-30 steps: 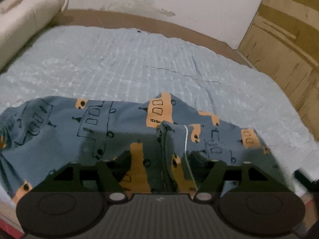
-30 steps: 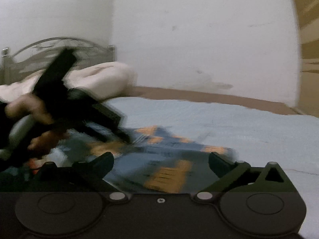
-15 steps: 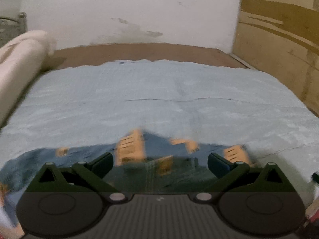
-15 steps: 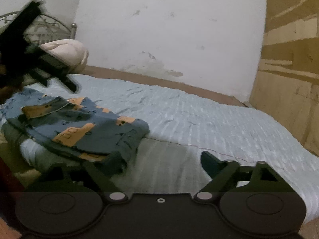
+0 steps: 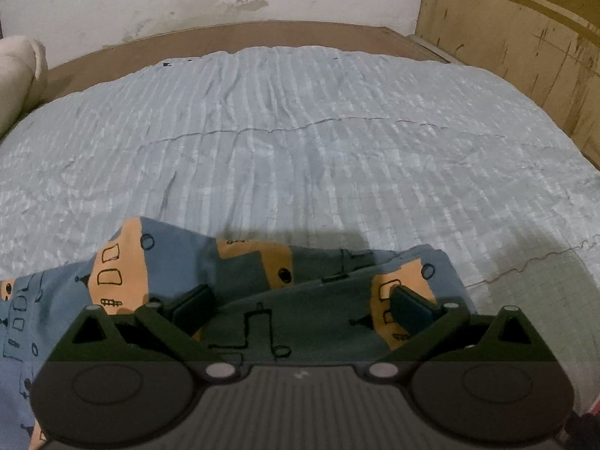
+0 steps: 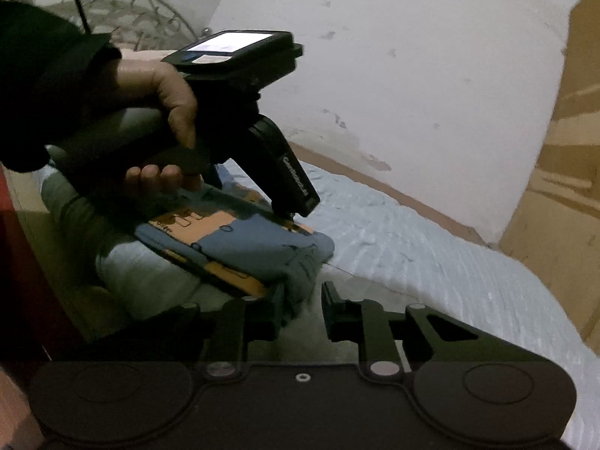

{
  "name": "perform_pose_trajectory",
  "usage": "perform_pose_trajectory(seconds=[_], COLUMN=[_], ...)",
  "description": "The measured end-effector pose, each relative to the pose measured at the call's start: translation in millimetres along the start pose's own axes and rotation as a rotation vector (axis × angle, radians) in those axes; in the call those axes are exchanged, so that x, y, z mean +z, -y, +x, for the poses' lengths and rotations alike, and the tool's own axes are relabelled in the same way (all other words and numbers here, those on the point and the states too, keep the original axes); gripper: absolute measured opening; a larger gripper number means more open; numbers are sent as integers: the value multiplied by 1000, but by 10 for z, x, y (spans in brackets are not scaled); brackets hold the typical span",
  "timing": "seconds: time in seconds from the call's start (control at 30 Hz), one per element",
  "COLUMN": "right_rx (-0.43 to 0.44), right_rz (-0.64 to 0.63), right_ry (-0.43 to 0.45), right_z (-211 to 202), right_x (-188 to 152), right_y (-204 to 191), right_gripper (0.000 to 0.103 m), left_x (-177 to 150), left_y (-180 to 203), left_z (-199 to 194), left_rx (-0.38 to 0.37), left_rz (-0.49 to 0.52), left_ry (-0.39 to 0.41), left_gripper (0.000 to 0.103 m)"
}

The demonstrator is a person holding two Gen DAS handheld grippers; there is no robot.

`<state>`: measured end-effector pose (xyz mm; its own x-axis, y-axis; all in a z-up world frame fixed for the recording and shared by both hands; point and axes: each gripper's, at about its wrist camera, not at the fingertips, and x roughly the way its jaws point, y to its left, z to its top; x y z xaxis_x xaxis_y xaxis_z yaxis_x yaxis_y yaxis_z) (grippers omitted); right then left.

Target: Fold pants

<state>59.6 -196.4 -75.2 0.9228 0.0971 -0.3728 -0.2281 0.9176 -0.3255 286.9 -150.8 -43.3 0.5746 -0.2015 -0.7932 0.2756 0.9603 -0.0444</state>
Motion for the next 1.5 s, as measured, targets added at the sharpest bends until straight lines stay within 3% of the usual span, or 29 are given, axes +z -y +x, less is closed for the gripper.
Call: perform_pose_trajectory(seconds=[0.3,0.37,0.4,0.5,0.63,0.73,1.03,1.17,1.23,1.3,1.43,1.47,1.5], right_rx=[1,-16,-12,-2,103,126,132,68,50,60,86,88,86], right_rz=[-27,-24,-19,1,109,26,48,83,121,133,91,92,98], right_ry=[-2,4,14,24,41,14,-73,-78,-81,-67,-60,-54,-48], right_z=[25,81,90,52,-167,-308,-303,-434,-457,-436,-298,-250,-205], right_x=[20,54,73,90,121,156,126,119,123,141,158,164,176], right_y=[-1,-23,-29,-17,154,74,78,181,217,209,84,50,31], right_gripper=[22,13,2,0,0,0,0,18,40,53,55,54,44], left_x=[-9,-12,-12,-5,5,1,-26,-54,-71,-92,-214,-270,-329], left_y=[2,2,-1,-14,-20,-30,-80,-209,-288,-406,-701,-782,-854], left_z=[12,9,8,17,19,11,-36,-264,-413,-579,-847,-883,-901], left_rx=[2,1,0,-3,-9,-16,-36,-53,-40,-24,40,59,80], left_rz=[-9,-11,-12,-16,-22,-27,-37,-49,-40,-32,-33,-36,-41], left_ry=[1,3,3,2,-5,-3,14,42,59,80,109,109,104], left_gripper=[102,102,102,102,102,102,102,102,102,102,102,102,102])
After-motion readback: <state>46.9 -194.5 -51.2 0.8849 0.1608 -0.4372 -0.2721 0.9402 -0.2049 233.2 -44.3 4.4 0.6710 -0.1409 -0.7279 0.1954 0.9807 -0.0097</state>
